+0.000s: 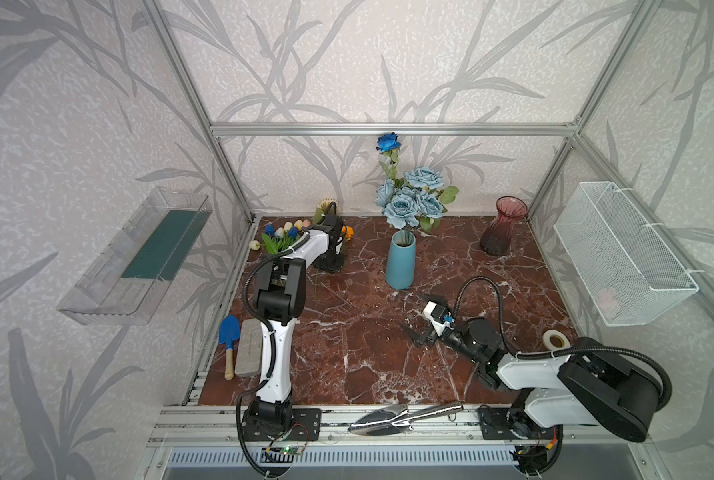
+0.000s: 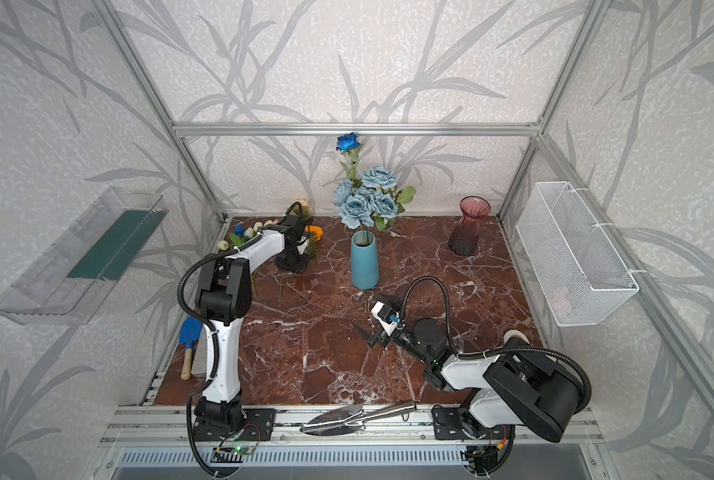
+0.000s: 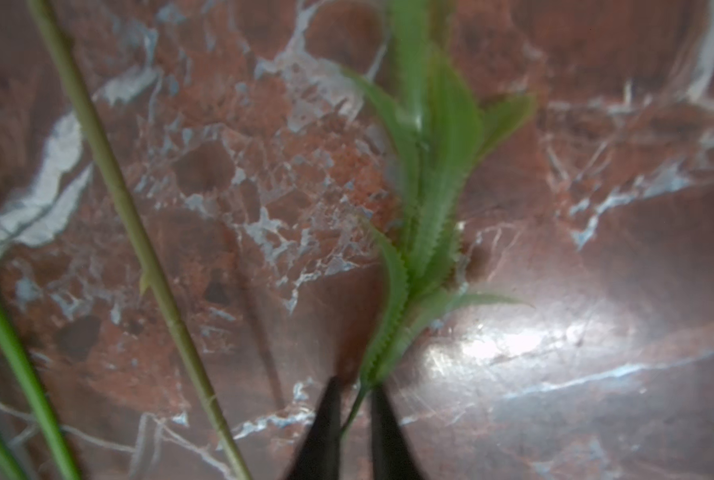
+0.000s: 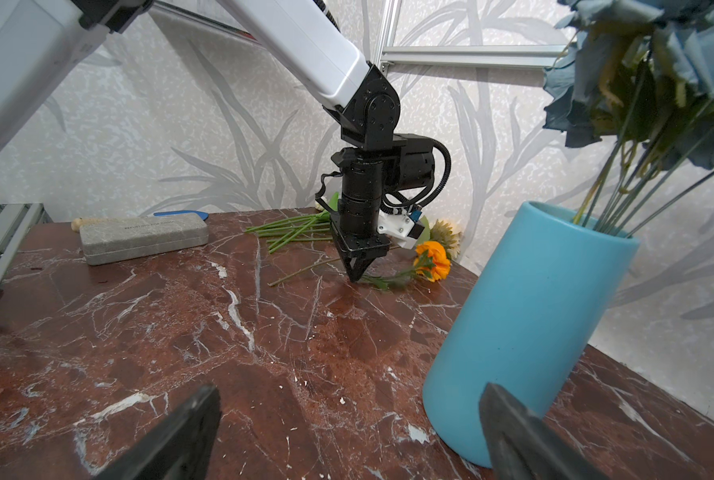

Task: Arrange the flowers into the vase
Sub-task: 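Move the left gripper back to the pile and grasp the orange marigold stem, then lift the orange marigold with the left gripper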

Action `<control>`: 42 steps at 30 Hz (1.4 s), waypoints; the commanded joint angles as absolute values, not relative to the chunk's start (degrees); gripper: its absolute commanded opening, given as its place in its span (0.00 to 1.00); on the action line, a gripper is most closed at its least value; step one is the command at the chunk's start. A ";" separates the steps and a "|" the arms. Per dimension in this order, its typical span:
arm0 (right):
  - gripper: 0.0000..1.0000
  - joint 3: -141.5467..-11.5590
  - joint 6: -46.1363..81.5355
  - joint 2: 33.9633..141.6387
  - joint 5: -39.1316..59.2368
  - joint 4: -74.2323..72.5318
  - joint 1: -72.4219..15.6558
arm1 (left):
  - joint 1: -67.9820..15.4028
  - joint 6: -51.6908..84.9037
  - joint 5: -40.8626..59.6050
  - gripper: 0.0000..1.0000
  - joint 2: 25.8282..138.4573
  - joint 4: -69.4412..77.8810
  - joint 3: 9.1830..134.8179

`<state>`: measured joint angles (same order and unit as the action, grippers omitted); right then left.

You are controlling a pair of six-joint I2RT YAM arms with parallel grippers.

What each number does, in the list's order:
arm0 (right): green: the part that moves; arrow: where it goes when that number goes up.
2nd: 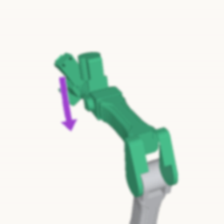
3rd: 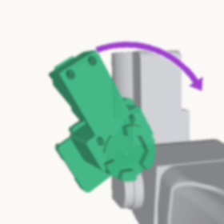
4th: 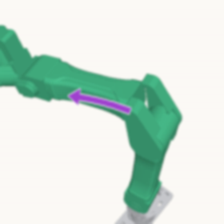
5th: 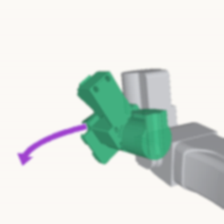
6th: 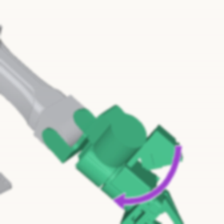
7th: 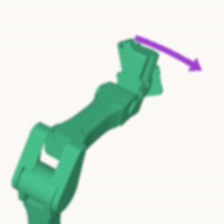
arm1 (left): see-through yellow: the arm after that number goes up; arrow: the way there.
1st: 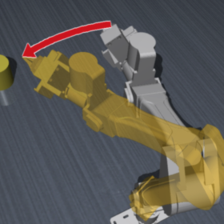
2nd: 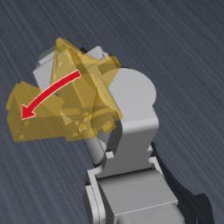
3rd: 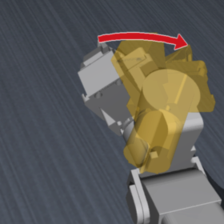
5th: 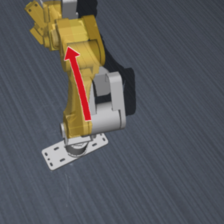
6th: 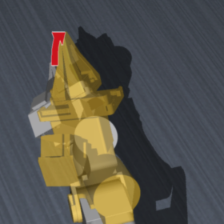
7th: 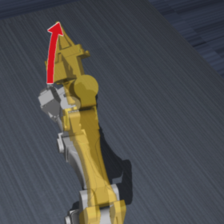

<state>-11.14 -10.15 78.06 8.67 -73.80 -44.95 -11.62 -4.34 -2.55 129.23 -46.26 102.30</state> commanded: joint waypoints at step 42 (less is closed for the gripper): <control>0.97 -10.02 -11.15 78.75 7.15 -78.08 -45.79 | -17.30 11.01 22.70 0.00 72.42 20.41 47.83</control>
<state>-11.03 -10.50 78.56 8.32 -74.65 -45.30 -16.62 9.28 21.37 76.86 1.15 51.94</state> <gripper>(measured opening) 0.976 0.048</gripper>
